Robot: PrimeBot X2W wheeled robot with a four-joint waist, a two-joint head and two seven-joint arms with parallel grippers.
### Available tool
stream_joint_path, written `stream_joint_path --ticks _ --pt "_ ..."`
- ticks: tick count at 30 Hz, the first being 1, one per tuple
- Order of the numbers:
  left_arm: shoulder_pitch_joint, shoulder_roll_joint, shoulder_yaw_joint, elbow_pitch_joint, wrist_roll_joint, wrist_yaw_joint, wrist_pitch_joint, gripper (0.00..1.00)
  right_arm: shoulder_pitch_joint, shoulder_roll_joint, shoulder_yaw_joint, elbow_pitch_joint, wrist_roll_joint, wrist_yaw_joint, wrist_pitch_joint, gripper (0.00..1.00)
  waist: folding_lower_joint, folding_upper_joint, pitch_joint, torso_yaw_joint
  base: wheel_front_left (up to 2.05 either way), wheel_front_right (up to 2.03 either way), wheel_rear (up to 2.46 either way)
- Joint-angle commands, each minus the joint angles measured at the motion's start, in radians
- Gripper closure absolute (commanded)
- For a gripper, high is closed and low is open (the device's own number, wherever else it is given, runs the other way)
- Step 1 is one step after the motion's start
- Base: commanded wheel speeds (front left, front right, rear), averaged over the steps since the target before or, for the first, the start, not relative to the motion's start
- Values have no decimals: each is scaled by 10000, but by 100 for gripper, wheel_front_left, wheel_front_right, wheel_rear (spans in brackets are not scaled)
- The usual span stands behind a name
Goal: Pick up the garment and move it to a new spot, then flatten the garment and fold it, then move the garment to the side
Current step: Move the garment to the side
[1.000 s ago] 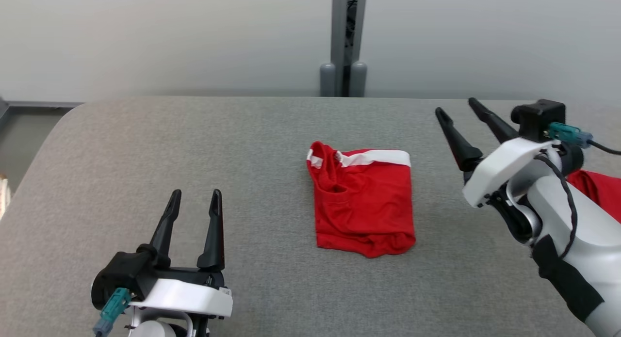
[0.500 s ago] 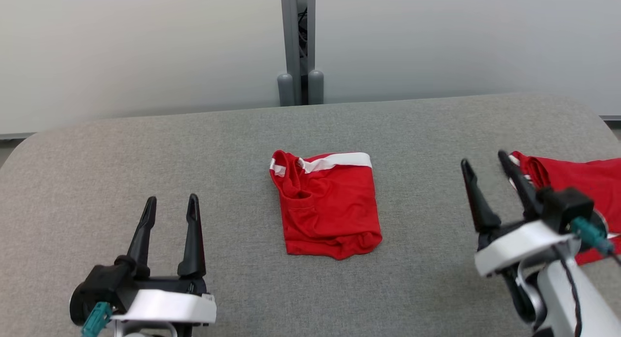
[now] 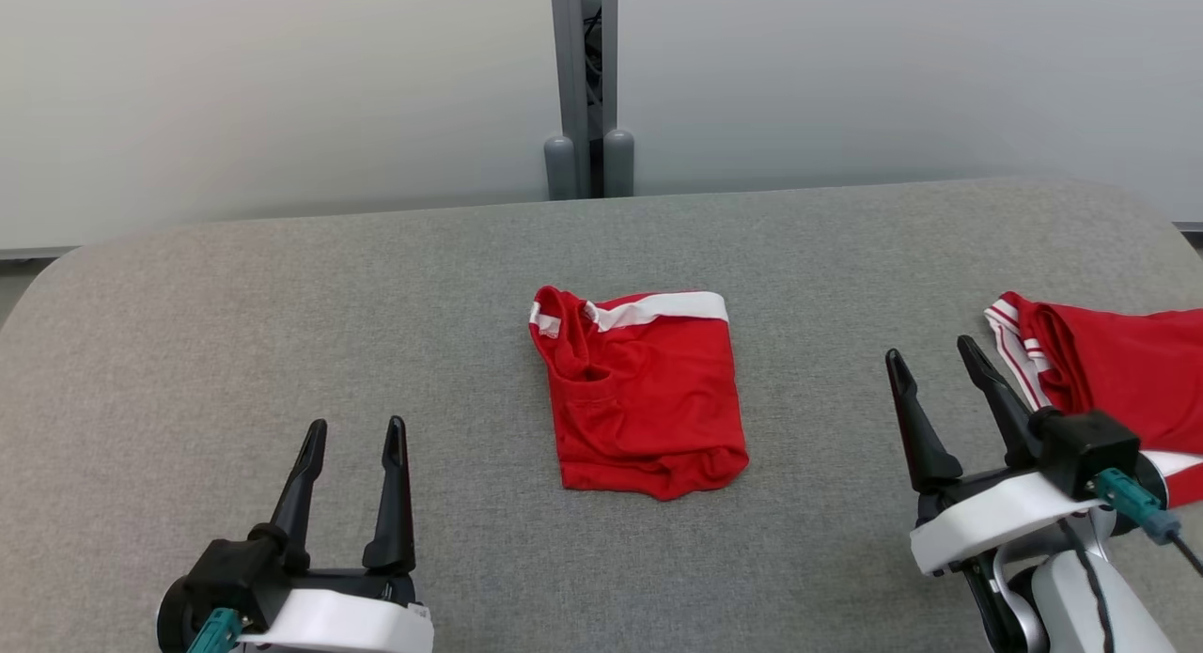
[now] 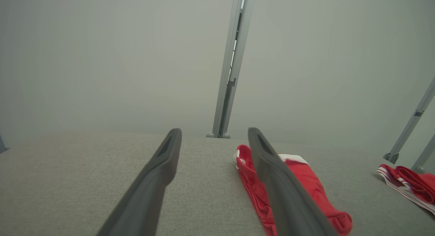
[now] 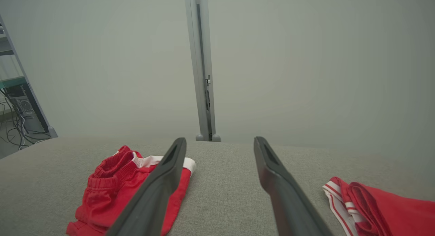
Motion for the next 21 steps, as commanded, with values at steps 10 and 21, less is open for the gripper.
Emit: stream_joint_path --ticks 10,21 --pt "-571 37 -321 174 41 -67 -34 0 -863 -127 194 300 3367 3 2329 0 0 -1 869 597 0 0 0" --pt "-1140 36 -670 276 92 -55 -34 0 -2032 -512 498 1672 6567 4 5105 0 0 -1 1723 1425 0 0 0"
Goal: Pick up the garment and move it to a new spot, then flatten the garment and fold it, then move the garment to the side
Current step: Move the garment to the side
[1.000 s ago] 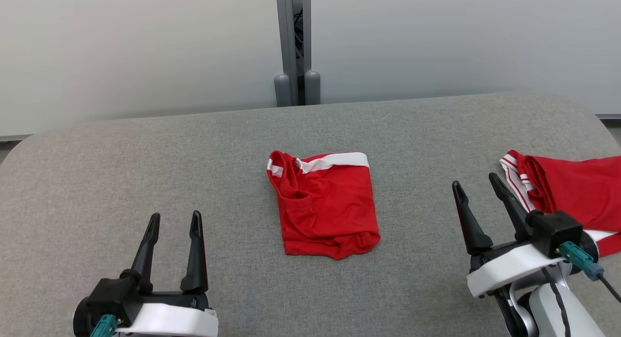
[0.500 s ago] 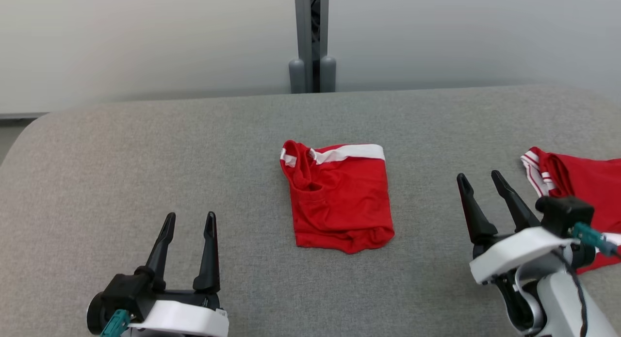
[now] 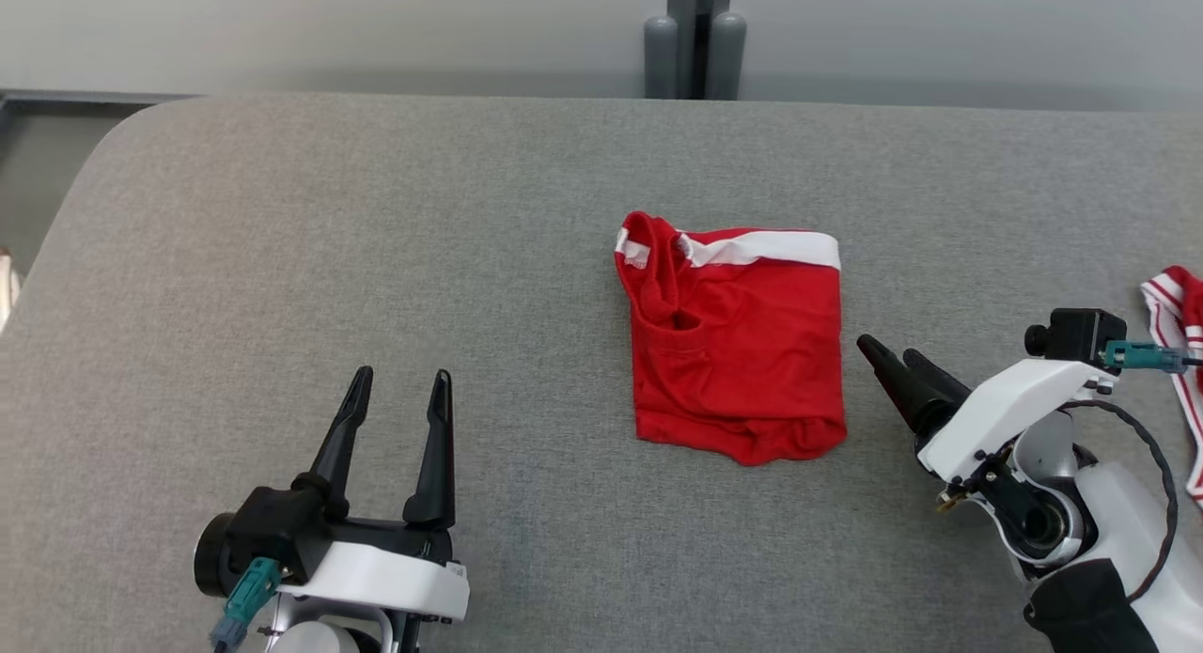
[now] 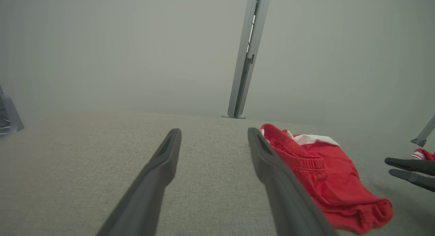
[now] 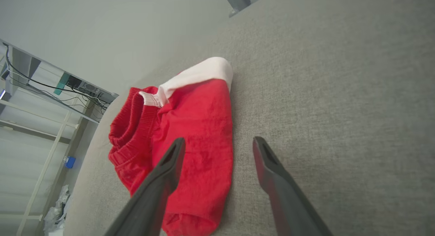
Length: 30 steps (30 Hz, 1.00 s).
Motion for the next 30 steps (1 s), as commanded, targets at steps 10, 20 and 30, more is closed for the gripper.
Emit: stream_joint_path --ticks 10,20,30 --pt "-451 31 -332 -34 27 127 -34 0 -1037 -152 192 1428 1023 6 613 0 0 0 692 1021 0 0 0" --pt "-472 34 -432 -108 -22 204 -34 0 -1462 -103 870 1905 1632 6 542 0 0 0 853 1389 0 0 0" --pt "-583 34 -514 -103 -28 291 -36 0 -1913 -671 2091 2284 1110 3 -262 100 0 0 880 1277 0 0 0"
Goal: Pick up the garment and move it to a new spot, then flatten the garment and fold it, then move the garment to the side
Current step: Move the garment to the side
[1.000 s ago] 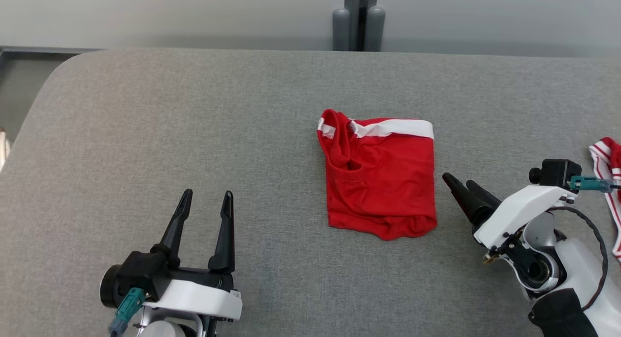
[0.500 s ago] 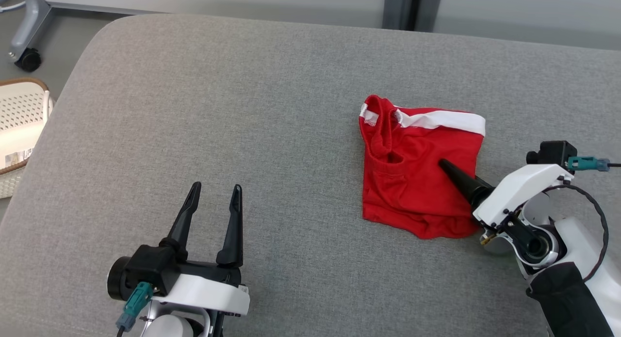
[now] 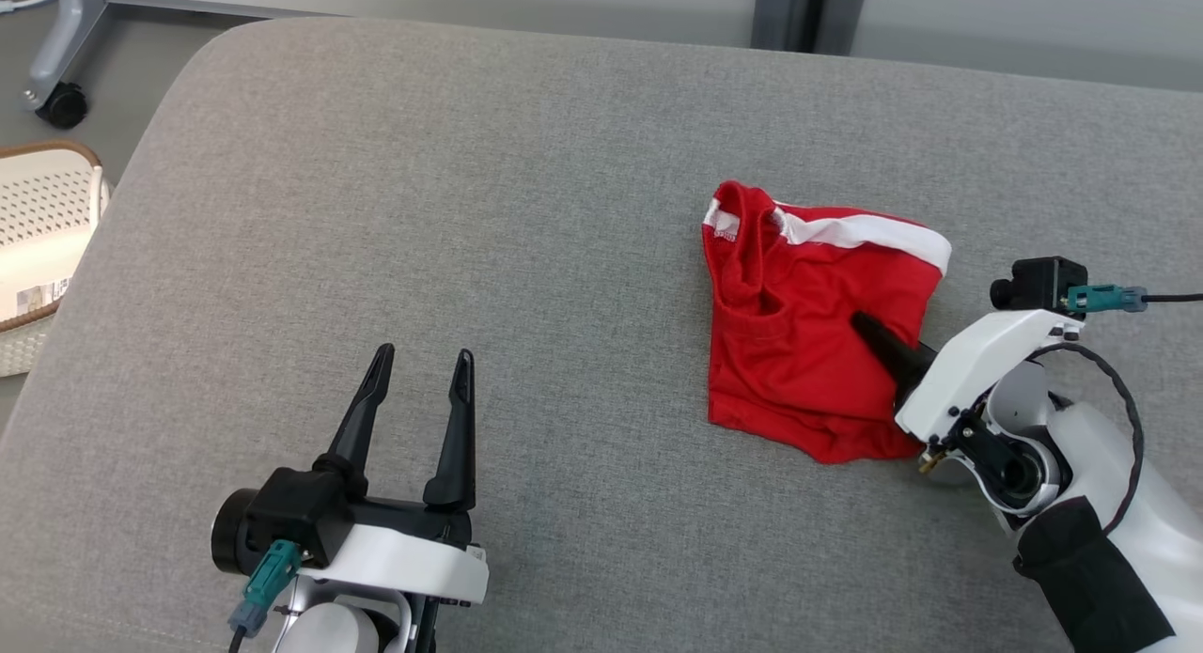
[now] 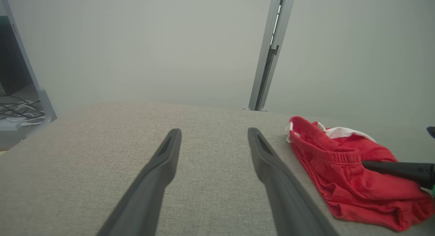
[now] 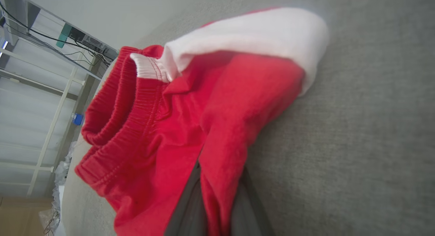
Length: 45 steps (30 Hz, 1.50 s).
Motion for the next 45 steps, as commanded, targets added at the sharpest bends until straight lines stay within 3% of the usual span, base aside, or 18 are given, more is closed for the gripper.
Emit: stream_joint_path --ticks 1,12,20,25,31,39,45 --pt "-199 31 -1 -16 -32 44 -34 0 -5 -279 254 70 -202 -1 -215 100 0 0 -36 -88 0 0 0" --pt "-347 29 93 1 2 -21 -34 0 -456 -1553 2150 -590 -1202 1 -855 100 0 0 -205 -968 0 0 0" --pt "-812 31 -36 111 -127 -114 -36 0 -863 -3435 2714 -2149 -1272 -1 -378 100 0 0 31 -2027 0 0 0" --pt "-1131 34 -188 136 -373 -42 -34 0 -775 -4699 2393 -3250 -1101 1 127 100 0 0 269 -2574 0 0 0" --pt "-1400 34 -287 235 -431 -43 -34 0 -394 -5860 1262 -4097 -762 1 640 100 0 0 688 -3043 0 0 0" --pt "-1676 37 -282 289 -302 -110 -34 0 479 -6767 -270 -3842 -1003 1 666 100 0 0 1301 -3083 0 0 0" --pt "-1930 34 -312 334 -285 -202 -34 0 1046 -7370 -1039 -3148 -1896 1 591 100 0 0 1878 -2724 0 0 0"
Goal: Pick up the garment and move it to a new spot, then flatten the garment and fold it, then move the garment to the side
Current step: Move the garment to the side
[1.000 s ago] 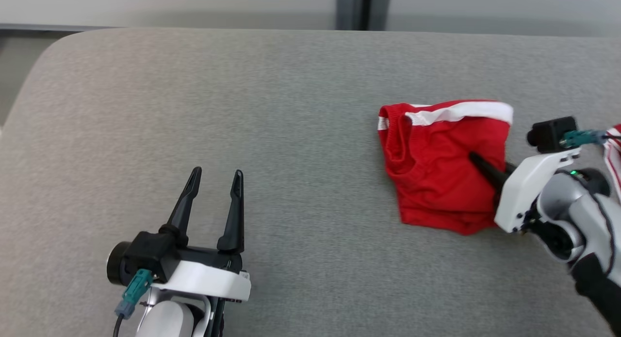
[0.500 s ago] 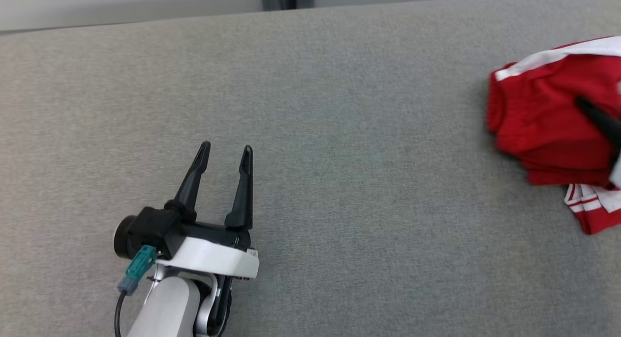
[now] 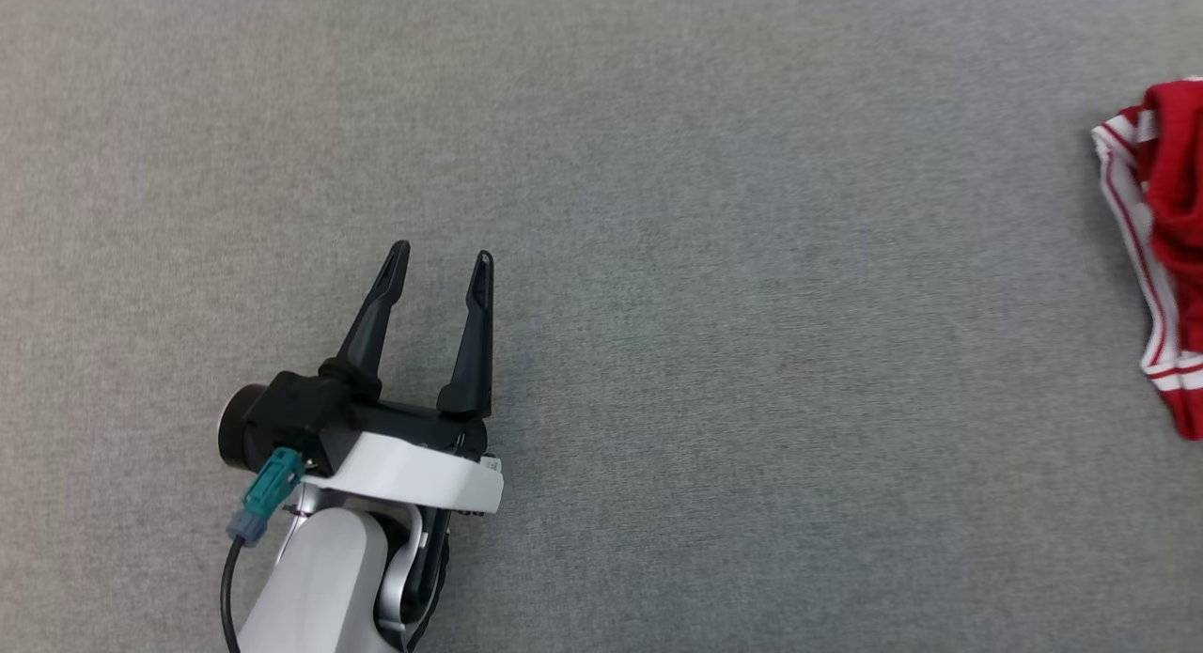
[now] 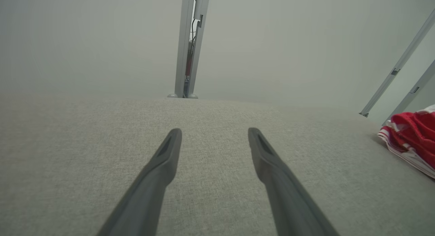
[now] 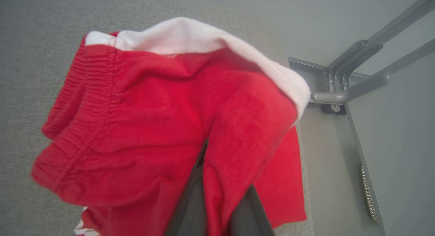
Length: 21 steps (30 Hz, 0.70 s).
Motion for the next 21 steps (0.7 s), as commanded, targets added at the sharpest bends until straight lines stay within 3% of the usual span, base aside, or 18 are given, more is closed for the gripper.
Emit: stream_joint_path --ticks 1,9,15,16,17,18,21 --pt "-258 36 -9 -38 -32 -8 -34 0 101 -89 -120 124 -253 -1 -62 100 0 -1 309 217 0 0 0" --pt "-646 36 -336 -58 -292 42 -34 0 454 -594 -725 845 -2496 -1 29 100 0 -1 1103 805 0 0 0" --pt "-773 33 -531 -76 -392 110 -34 0 657 -437 -1134 1143 -3136 -1 207 98 0 -1 1336 1048 0 0 0" --pt "-794 39 -542 -67 -392 122 -34 0 694 -388 -1201 1168 -3205 -1 220 65 0 -1 1356 1073 0 0 0" --pt "-812 34 -551 -58 -395 132 -34 0 684 -341 -1279 1194 -3250 -1 259 9 0 -1 1372 1092 0 0 0" --pt "-823 34 -554 -53 -395 131 -34 0 706 -289 -1361 1219 -3272 -1 319 0 0 -1 1382 1106 0 0 0" --pt "-808 33 -536 -23 -392 159 -34 0 826 -134 -1474 1269 -3383 13 488 0 0 -1 1365 1119 0 0 0"
